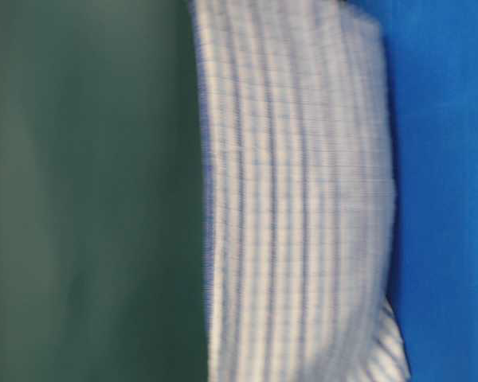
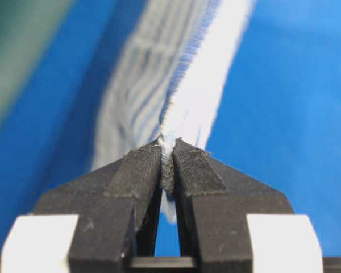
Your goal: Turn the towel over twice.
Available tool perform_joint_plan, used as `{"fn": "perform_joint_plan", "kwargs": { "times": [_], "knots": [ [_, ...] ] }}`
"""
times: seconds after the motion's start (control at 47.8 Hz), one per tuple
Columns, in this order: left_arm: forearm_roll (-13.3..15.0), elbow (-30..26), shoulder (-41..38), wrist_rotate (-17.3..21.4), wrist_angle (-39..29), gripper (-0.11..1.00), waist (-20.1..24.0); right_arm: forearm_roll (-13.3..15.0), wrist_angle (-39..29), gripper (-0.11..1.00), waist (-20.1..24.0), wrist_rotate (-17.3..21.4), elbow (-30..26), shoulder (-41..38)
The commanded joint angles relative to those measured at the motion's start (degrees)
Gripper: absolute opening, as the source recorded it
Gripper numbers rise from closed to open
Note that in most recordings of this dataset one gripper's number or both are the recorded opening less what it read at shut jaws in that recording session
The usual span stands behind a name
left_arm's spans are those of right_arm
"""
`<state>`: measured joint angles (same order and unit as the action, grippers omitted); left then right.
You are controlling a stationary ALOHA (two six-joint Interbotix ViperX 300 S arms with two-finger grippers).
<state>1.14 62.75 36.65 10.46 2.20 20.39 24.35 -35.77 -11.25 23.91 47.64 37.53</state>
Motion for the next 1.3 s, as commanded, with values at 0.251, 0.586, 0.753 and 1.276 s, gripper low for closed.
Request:
{"fn": "perform_joint_plan", "kwargs": {
  "times": [0.251, 0.586, 0.753, 1.276],
  "knots": [
    [0.0, 3.9, -0.7, -0.9, 3.0, 0.03, -12.9, -4.6, 5.8, 0.04, 7.9, 7.1, 7.9, -1.7],
    [0.1, 4.6, -10.5, -9.8, 5.8, 0.03, -20.8, -4.6, 13.6, 0.04, 17.3, 13.7, 12.1, -4.4],
    [0.1, 3.6, -15.8, -11.7, 5.8, 0.03, -23.6, -5.4, 15.6, 0.04, 21.2, 14.3, 11.9, -7.2],
    [0.1, 2.5, -18.1, -11.8, 5.3, 0.03, -26.8, -6.8, 18.4, 0.04, 26.3, 18.3, 9.8, -14.5]
  ]
}}
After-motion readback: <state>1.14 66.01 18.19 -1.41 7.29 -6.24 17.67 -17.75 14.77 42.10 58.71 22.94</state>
